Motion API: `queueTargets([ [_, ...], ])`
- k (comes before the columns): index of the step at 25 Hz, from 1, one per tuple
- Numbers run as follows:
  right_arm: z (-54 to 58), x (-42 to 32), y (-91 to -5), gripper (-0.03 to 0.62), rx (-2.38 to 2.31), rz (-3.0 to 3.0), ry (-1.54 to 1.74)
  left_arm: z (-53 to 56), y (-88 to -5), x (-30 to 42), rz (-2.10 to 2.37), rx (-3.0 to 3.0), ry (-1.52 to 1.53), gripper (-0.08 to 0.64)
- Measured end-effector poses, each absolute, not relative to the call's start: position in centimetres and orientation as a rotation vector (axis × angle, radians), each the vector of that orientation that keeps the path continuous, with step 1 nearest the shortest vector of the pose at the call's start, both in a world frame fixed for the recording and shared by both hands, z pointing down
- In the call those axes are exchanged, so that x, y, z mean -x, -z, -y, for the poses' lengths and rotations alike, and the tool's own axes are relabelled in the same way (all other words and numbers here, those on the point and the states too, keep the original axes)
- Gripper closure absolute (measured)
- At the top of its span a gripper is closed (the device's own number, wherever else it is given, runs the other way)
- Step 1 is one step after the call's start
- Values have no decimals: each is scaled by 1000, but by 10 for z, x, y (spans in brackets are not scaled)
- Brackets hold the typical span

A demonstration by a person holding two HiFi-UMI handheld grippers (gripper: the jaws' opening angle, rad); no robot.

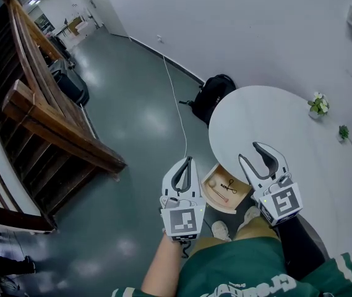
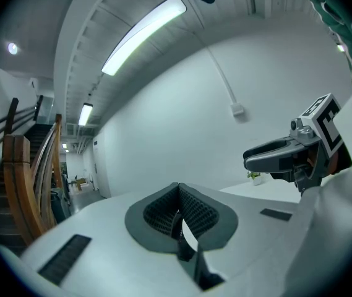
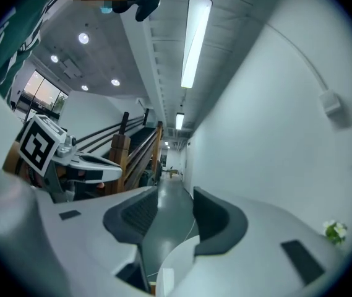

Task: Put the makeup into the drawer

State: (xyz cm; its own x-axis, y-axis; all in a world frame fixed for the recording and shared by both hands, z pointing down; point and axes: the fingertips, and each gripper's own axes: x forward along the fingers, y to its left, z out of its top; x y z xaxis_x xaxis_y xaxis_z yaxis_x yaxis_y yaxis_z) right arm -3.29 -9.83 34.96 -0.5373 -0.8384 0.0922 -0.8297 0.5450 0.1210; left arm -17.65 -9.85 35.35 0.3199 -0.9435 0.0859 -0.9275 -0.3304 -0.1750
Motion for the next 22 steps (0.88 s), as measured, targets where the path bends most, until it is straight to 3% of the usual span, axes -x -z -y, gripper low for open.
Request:
queueTargets([
  [2, 98, 28, -348, 458, -1445, 2615, 103, 99, -353, 175, -1759, 2477, 258, 560],
  [3, 97, 24, -348, 550, -1460, 2614, 107, 99, -352, 174, -1759, 2477, 254, 560],
  [4, 97, 21, -347, 589, -1471, 2626, 105, 99, -351, 173, -1761, 2476, 250, 560],
  [22, 90, 11, -333, 589, -1444, 2659, 156, 99, -335, 167, -1766, 2440, 207, 560],
])
